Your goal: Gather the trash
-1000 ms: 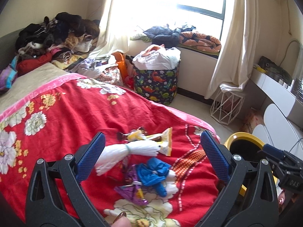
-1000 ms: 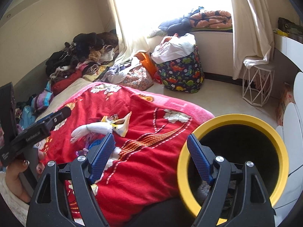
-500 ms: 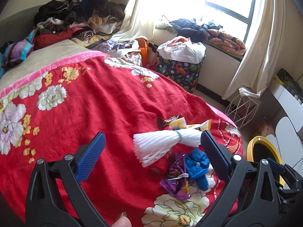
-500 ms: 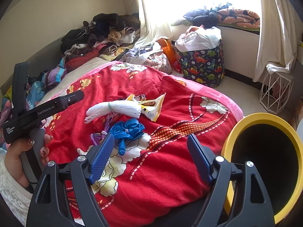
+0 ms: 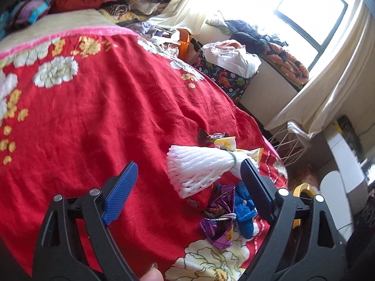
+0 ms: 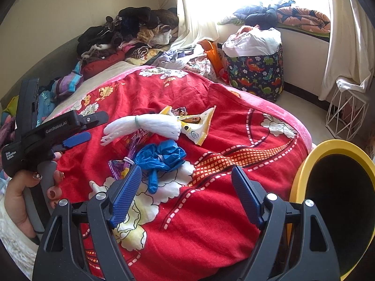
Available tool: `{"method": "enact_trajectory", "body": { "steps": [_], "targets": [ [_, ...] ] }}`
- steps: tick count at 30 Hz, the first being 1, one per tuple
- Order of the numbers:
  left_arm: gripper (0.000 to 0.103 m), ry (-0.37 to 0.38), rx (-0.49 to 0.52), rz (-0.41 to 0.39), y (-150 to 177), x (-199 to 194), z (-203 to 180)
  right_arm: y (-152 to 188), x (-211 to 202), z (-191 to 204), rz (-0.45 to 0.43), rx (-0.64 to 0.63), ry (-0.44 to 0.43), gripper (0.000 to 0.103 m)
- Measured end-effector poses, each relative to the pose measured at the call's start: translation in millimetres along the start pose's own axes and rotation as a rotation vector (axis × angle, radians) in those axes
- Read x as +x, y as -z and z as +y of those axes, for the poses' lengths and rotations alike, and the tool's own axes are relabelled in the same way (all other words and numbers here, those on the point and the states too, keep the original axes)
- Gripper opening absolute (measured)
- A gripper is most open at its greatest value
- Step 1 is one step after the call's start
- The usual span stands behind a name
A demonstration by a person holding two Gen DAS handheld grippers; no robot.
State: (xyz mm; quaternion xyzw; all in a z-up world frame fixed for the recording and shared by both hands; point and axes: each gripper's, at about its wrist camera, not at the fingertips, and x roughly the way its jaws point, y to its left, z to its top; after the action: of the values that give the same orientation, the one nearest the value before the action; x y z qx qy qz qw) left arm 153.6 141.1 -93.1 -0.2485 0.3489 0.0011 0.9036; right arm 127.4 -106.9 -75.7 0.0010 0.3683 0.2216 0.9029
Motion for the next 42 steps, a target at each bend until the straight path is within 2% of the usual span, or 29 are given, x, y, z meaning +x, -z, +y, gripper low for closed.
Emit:
{"method": "enact_trajectory", "body": {
  "steps": [10, 18, 22, 24, 26, 29, 34, 36, 39, 42],
  "targets": [
    [0.074, 0.055, -0.146, 0.021, -5, 13, 12, -5, 30, 17, 0.027, -0.042, -0.02, 0.077],
    [0.07, 0.101, -0.211, 0.06, -1, 29, 17, -8, 65, 13, 0.101, 0.028, -0.049, 0.076],
    [0.067, 0.123, -0.228, 0.067, 1, 33, 17, -4, 81, 10, 0.152, 0.053, -0.075, 0.061],
    [0.064, 0.13, -0.235, 0.068, 1, 33, 18, 0, 85, 10, 0.172, 0.065, -0.098, 0.05],
    [0.058, 0.131, -0.238, 0.072, 2, 34, 19, 1, 86, 12, 0.182, 0.055, -0.123, 0.031],
    [0.051, 0.147, -0.249, 0.073, 2, 35, 21, 4, 81, 16, 0.182, 0.033, -0.134, 0.022],
    [0.039, 0.176, -0.241, 0.071, 3, 31, 17, 11, 71, 17, 0.174, 0.03, -0.139, 0.018],
    [0.028, 0.181, -0.227, 0.066, 2, 28, 15, 14, 66, 18, 0.17, 0.021, -0.135, 0.017],
    [0.018, 0.196, -0.212, 0.071, 2, 26, 10, 16, 60, 16, 0.165, 0.025, -0.135, 0.016],
    [0.015, 0.211, -0.182, 0.075, 2, 23, 3, 16, 54, 13, 0.16, 0.03, -0.132, 0.015]
  ]
}}
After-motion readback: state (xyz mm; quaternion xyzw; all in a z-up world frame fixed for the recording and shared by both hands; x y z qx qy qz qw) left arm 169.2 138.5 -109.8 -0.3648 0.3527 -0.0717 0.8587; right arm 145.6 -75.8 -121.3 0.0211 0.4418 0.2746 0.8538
